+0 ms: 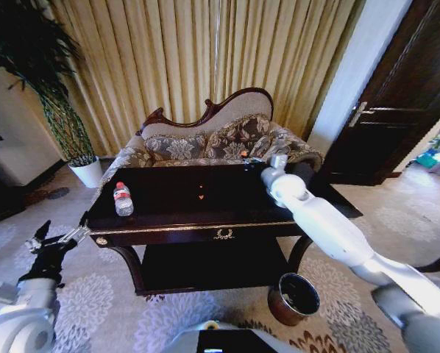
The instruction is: Move to the front of the table and place the trash on the table into the trash bin.
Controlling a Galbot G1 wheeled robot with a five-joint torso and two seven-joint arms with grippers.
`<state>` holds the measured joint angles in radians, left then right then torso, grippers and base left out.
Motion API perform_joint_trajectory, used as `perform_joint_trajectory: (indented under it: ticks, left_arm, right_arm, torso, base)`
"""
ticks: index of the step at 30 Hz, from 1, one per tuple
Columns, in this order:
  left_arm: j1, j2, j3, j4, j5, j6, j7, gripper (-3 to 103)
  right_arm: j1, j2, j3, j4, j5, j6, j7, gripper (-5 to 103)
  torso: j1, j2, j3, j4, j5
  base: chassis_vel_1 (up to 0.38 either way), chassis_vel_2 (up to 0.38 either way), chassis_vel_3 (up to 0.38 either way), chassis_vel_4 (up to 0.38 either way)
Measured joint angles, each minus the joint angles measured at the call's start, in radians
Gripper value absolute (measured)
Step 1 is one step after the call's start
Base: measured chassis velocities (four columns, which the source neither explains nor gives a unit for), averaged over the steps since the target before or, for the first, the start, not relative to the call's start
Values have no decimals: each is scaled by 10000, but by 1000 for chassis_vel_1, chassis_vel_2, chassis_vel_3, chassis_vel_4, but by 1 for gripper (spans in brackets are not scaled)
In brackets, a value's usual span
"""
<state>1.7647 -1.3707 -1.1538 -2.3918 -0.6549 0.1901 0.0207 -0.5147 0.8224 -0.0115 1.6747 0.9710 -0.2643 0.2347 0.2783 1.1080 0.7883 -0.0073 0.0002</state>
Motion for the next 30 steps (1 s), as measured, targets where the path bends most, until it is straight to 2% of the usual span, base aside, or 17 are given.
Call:
perform_joint_trajectory:
  ticks: [4, 7, 9, 12, 19, 24, 26, 30]
  left_arm:
    - [-22, 69, 6, 122, -45, -15, 38, 100]
    - [-143, 175, 77, 290, -70, -23, 71, 100]
    - [-185, 199, 111, 317, -71, -23, 73, 100]
    - [-258, 247, 203, 348, -71, -12, 99, 100]
    - [-208, 255, 194, 355, -79, -1, 201, 100]
    - [-251, 388, 140, 450, -153, 0, 381, 100]
    - [-403, 455, 100, 546, -181, 48, 539, 100]
    - [-499, 500, 94, 601, -186, 97, 640, 100]
  right_arm:
    - [-871, -184, 825, 216, -168, 156, -43, 2]
    - [-2146, -505, 1738, 598, -782, 447, 3, 2]
    - [-2429, -585, 1963, 737, -928, 480, 74, 2]
    - [-2868, -693, 2404, 1051, -1010, 368, 492, 2]
    - [-3601, -728, 3225, 1461, -1112, 185, 661, 2]
    - [-4427, -652, 4091, 1799, -1250, 201, 424, 2]
    - [-5211, -493, 4650, 2042, -1512, 255, 159, 2]
    - [-5924, -320, 5096, 2285, -1739, 266, -35, 2]
  torso:
    - [0, 0, -1, 5, -3]
    - [-1, 0, -1, 0, -2]
    - [-1, 0, 0, -3, -1]
    - [-1, 0, -1, 2, -3]
    - [-1, 0, 0, 4, -4]
    - [-1, 1, -1, 2, -5]
    - [-1, 0, 0, 2, -1]
    - [0, 1, 0, -1, -3]
  base:
    - [0, 0, 0, 0]
    - [0, 0, 0, 0]
    - [0, 0, 0, 0]
    - [0, 0, 0, 0]
    - [0, 0, 0, 0]
    - [0, 0, 0, 0]
    - [0, 0, 0, 0]
    - [0, 0, 0, 0]
